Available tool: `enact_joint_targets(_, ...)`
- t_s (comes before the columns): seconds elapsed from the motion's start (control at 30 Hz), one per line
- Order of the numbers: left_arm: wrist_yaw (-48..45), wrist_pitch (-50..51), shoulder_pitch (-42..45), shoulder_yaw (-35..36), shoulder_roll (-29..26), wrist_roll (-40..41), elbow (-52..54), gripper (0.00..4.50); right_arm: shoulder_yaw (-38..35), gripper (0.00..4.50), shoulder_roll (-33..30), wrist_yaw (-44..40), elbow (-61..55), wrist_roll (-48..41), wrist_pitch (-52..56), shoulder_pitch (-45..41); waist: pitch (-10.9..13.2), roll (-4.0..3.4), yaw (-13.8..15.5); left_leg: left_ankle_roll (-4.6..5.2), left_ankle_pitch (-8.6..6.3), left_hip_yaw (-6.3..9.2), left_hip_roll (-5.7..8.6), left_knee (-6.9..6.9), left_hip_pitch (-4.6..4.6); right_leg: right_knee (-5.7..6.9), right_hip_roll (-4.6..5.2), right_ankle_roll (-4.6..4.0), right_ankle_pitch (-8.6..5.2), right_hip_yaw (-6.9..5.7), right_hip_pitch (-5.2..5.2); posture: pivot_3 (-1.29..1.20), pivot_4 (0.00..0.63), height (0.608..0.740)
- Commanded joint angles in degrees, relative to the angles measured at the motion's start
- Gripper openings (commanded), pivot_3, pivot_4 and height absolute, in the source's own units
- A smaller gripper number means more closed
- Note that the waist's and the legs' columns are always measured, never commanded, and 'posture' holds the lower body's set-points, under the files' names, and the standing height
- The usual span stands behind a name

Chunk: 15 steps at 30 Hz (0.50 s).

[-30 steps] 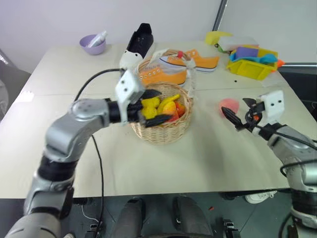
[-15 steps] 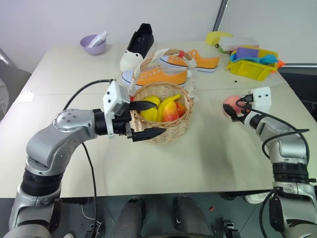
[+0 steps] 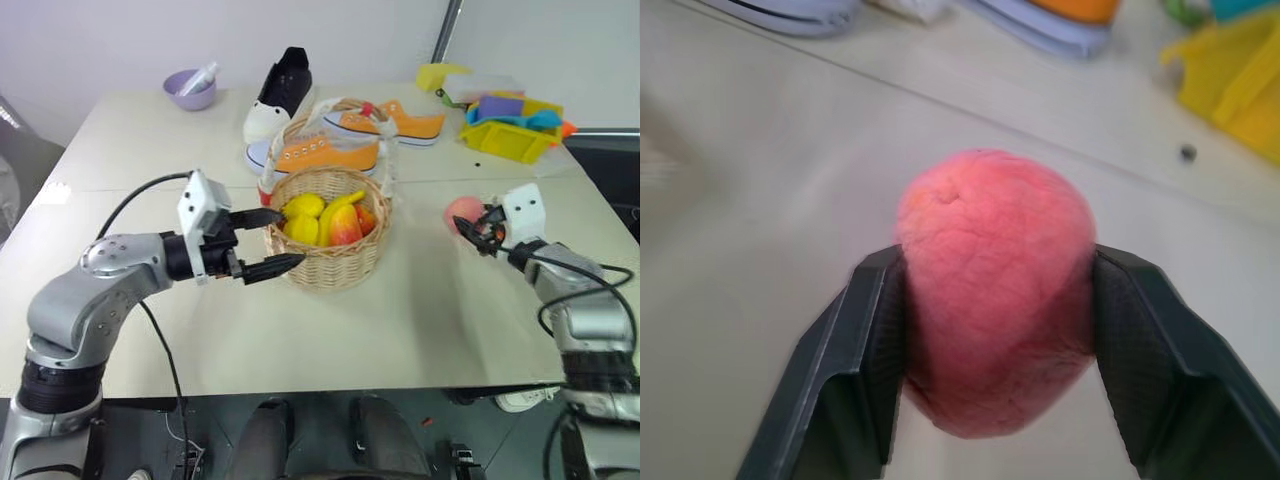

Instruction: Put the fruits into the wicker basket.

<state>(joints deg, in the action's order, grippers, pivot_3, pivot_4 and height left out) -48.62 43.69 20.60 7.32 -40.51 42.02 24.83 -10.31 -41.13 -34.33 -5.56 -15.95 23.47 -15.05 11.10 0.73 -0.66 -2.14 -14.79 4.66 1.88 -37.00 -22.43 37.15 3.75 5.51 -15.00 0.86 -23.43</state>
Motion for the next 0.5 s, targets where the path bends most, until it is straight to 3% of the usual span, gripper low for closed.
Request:
enact_joint_targets(0.03, -3.4, -3.8, -1.9, 4.5, -0.5, 1.9, -0.8, 4.5, -6.9, 2.14, -3.6, -9.8, -17.7, -14.8, 5.3, 4.3, 0.0, 0.01, -0.1, 0.02, -0.02, 0.0, -0.06, 0.0, 0.0, -0.02, -0.02, 0.0, 0.0, 0.0, 0.01, 0.0, 0.15, 0.738)
enact_joint_targets(0.1, -5.9, -7.9, -4.6, 5.5, -0.7, 0.2, -2.3, 4.5, -8.4, 2.14, -4.8, -10.9, -25.7, -25.4, 11.1, 4.1, 0.0, 0.02, -0.4, 0.03, -0.03, -0.03, -0.16, -0.04, 0.03, -0.06, -0.08, -0.01, 0.0, 0.0, 0.05, 0.0, 0.15, 0.738)
enact_joint_targets(0.2, -7.3, -11.4, -6.2, 5.7, -0.6, -1.7, -4.8, 4.5, -4.1, 2.14, -4.0, -7.6, -30.8, -29.4, 15.8, -0.8, 0.0, 0.02, -0.3, 0.03, -0.03, -0.14, -0.33, -0.06, 0.11, -0.08, -0.15, -0.17, 0.06, 0.03, 0.08, 0.0, 0.15, 0.738)
enact_joint_targets(0.37, -7.5, -13.9, -5.9, 6.0, 0.2, -1.8, -7.5, 4.5, 14.4, 2.14, 4.1, 4.5, -27.7, -15.3, 18.8, -15.3, 0.0, 0.04, -0.2, 0.01, -0.01, -0.14, -0.51, -0.1, 0.13, -0.12, -0.28, -0.73, 0.15, 0.01, 0.02, 0.0, 0.15, 0.738)
enact_joint_targets(0.5, -7.4, -14.5, -6.0, 5.8, 0.4, -1.7, -7.4, 4.5, 22.1, 2.14, 12.2, 12.7, -20.8, -7.3, 21.8, -22.0, 0.0, 0.05, 0.1, -0.05, 0.02, -0.14, -0.45, -0.08, -0.04, -0.11, -0.29, -0.61, 0.22, 0.01, -0.13, 0.0, 0.15, 0.738)
